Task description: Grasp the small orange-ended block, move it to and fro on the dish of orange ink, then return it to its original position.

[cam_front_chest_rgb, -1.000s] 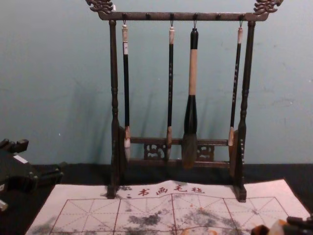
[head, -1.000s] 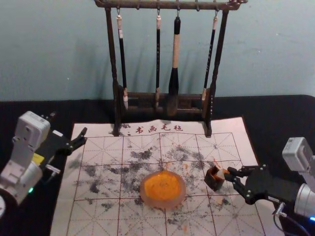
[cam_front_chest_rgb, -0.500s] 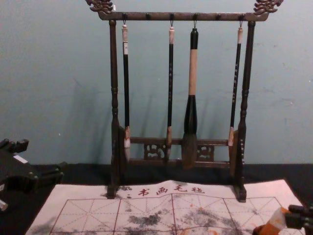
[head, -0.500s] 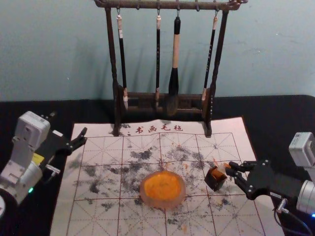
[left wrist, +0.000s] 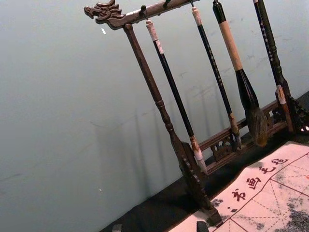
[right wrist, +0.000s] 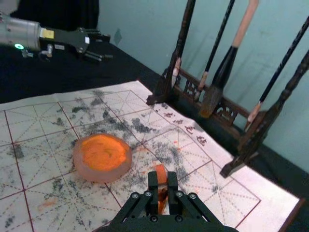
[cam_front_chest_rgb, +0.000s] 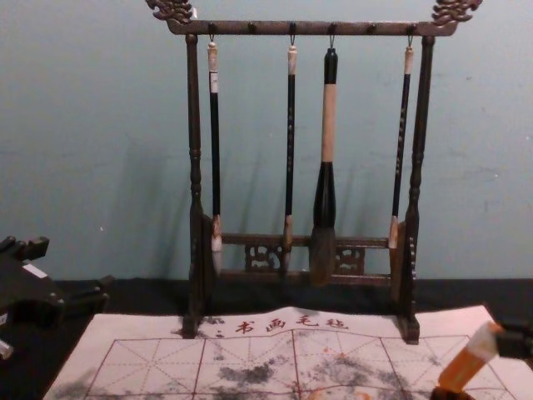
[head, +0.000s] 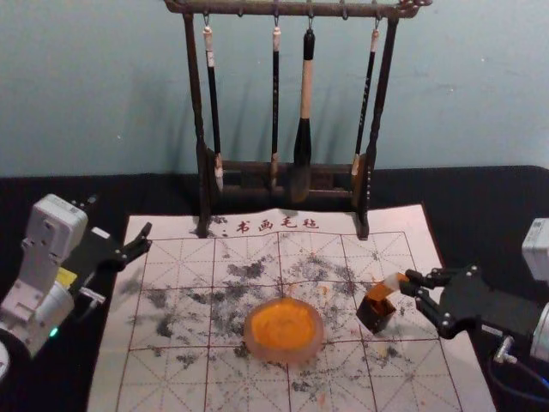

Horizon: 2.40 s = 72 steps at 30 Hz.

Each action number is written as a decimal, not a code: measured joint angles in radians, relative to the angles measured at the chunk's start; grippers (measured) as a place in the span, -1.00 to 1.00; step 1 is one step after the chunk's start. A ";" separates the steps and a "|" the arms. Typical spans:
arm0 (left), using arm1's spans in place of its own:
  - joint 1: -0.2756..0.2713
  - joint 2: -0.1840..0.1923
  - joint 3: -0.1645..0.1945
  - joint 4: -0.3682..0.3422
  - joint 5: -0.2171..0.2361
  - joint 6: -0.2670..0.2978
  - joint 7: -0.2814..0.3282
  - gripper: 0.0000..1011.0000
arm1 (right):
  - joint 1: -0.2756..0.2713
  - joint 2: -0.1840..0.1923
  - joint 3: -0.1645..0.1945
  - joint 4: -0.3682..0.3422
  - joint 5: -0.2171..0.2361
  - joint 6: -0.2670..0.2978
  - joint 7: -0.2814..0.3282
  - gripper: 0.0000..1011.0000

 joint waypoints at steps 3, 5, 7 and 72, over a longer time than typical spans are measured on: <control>0.000 0.000 0.000 0.000 0.000 0.000 0.000 0.98 | -0.002 0.008 0.005 -0.017 0.003 -0.004 0.002 -0.84; 0.000 0.000 0.000 0.000 0.000 0.000 0.000 0.98 | -0.001 0.011 0.006 -0.025 0.004 -0.007 0.004 -0.84; 0.000 0.000 0.000 0.000 0.000 0.000 0.000 0.98 | 0.003 0.011 0.006 -0.028 0.004 -0.009 0.007 -0.84; 0.000 0.000 0.000 0.000 0.000 0.000 0.000 0.98 | 0.324 -0.106 -0.339 0.067 -0.225 0.149 0.103 -0.84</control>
